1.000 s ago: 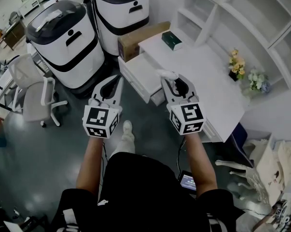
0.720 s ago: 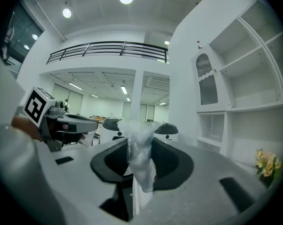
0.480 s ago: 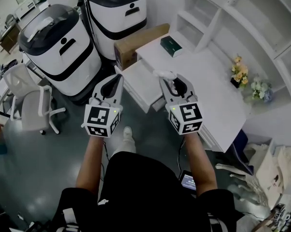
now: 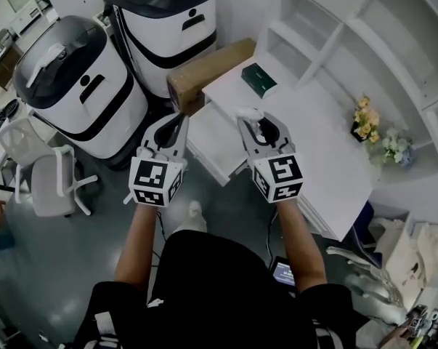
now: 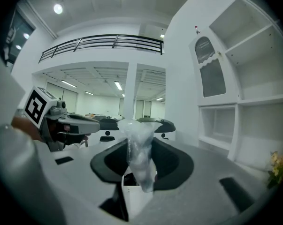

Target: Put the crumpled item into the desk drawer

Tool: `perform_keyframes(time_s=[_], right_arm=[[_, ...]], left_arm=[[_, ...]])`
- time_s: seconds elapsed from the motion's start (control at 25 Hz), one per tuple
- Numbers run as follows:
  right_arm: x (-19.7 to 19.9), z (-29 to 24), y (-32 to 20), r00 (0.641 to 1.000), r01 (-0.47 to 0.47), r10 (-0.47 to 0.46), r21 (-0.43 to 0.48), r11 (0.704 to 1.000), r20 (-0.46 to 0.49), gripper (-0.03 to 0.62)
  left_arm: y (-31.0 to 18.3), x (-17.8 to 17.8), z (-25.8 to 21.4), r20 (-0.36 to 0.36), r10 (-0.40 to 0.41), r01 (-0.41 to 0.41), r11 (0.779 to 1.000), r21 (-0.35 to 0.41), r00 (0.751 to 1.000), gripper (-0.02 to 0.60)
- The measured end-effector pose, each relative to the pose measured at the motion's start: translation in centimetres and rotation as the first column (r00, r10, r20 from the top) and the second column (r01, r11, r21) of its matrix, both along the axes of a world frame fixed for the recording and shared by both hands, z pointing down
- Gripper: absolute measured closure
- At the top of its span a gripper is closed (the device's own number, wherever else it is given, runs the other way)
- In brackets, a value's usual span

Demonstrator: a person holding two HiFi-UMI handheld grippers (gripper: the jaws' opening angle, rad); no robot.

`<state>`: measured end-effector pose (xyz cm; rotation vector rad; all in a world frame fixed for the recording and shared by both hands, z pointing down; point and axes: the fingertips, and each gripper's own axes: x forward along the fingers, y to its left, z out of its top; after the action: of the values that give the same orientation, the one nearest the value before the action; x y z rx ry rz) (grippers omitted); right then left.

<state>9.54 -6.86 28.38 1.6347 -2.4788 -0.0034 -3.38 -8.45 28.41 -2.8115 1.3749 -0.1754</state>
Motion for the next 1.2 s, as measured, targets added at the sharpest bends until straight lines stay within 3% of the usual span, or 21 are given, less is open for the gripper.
perform_keyframes(time_s=[0.52,0.84,1.2], right_arm=[[-2.8,0.1,-8.6,0.999,-0.044,0.044,-0.016,0.999,-0.006,0.476],[-3.9,1.8,-10.8,0.996,-0.087,0.086,-0.041,0.995,-0.019,0.476],[-3.4,4.6,-12.1,0.994,-0.105,0.101,-0.101,0.989,-0.047,0.474]], left_arm=[[-9.1,-2.1,0.3,-0.007,0.059,-0.059,0.998,-0.020,0.998,0.574],[-11.8,-3.2,1.6,-0.007,0.101,-0.101,0.994,-0.033,0.995,0.574],[-13.4,-2.3,4.5,-0.019,0.135,-0.137,0.985,-0.101,0.991,0.574]])
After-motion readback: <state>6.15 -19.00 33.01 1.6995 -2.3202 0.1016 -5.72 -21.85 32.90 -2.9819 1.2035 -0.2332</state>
